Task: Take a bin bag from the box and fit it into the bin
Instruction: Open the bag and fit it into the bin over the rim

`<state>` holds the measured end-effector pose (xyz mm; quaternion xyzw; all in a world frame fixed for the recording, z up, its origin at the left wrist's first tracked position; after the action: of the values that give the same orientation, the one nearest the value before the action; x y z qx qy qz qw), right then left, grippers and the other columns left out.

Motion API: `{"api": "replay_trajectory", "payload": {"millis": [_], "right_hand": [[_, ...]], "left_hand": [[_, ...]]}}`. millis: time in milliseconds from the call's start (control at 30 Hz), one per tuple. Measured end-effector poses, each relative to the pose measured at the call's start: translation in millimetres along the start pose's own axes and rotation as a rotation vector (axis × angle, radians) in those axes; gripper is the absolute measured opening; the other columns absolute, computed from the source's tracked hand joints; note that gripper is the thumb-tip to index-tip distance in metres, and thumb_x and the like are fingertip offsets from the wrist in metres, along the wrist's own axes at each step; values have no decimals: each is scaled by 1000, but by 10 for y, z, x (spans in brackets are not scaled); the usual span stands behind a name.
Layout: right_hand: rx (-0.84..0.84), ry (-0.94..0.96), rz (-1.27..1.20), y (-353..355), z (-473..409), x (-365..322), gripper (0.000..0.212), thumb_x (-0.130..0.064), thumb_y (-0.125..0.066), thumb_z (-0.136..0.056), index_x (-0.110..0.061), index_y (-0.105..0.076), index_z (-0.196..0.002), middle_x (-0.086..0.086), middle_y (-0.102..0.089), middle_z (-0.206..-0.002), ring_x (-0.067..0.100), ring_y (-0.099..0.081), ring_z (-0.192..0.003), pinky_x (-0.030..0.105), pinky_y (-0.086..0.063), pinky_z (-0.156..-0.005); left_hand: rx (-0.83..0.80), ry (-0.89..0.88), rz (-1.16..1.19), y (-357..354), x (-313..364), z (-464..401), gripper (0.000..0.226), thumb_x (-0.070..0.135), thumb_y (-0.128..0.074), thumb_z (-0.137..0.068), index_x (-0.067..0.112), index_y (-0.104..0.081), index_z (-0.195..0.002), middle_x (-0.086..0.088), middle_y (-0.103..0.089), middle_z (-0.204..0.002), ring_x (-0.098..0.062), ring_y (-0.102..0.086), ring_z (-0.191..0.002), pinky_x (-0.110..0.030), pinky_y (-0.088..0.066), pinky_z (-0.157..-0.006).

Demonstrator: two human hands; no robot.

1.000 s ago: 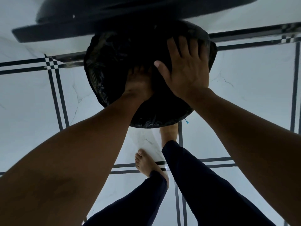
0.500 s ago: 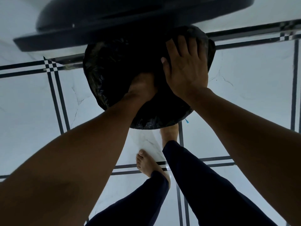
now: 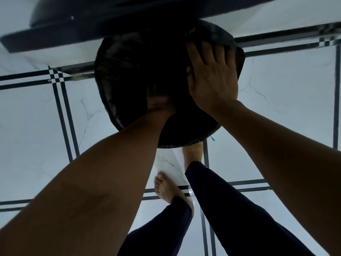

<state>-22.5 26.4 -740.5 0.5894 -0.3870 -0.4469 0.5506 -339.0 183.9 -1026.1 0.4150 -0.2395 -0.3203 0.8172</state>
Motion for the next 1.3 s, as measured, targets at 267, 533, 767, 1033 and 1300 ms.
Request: {"api": "replay_trajectory", "payload": {"millis": [267, 533, 767, 1033, 1300], "right_hand": [[6, -6, -15, 6, -10, 1, 54, -35, -37, -100, -16, -43, -150, 16, -50, -147, 42, -47, -130, 55, -34, -112], [5, -5, 8, 2, -13, -18, 53, -34, -39, -99, -17, -44, -148, 15, -50, -147, 41, -47, -130, 55, -34, -112], [-5, -8, 0, -2, -14, -13, 52, -33, -40, -99, -16, -45, -148, 16, -47, -150, 42, -44, -135, 55, -33, -114], [-74, -196, -309, 190, -99, 75, 61, -35, -41, -94, -10, -41, -150, 13, -46, -153, 37, -39, -142, 54, -31, -114], [-234, -494, -632, 135, -342, 266, 58, -48, -43, -93, -26, -46, -147, 4, -56, -139, 30, -52, -130, 56, -40, -108]], "left_hand": [[-231, -301, -296, 2079, 2106, -1049, 57, 49, -48, -102, 16, -47, -149, -16, -43, -156, -39, -41, -143, -49, -35, -115], [-379, -502, -341, 1620, 2497, -525, 47, 27, -45, -107, 12, -41, -151, -18, -46, -152, -34, -47, -139, -43, -40, -113], [-765, -311, 80, 1234, 2360, -589, 82, 59, -54, -94, 24, -22, -161, -8, -24, -168, -30, -28, -151, -48, -23, -124], [415, -701, 284, 3559, 2263, 75, 29, 17, -52, -83, 12, -70, -106, -15, -67, -107, -33, -62, -100, -36, -52, -78], [85, -181, 495, 3479, 1295, -545, 43, 31, -35, -106, 10, -58, -135, -9, -66, -129, -23, -60, -112, -28, -42, -90]]}}
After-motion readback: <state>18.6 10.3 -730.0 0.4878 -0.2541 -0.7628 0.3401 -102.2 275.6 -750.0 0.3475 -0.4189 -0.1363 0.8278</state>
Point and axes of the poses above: each hand's wrist, its own z-axis away from the middle knuckle, its own y-axis out of the back of the hand, x = y × z, the point moved 10 cm from there along -z, towards the middle knuckle
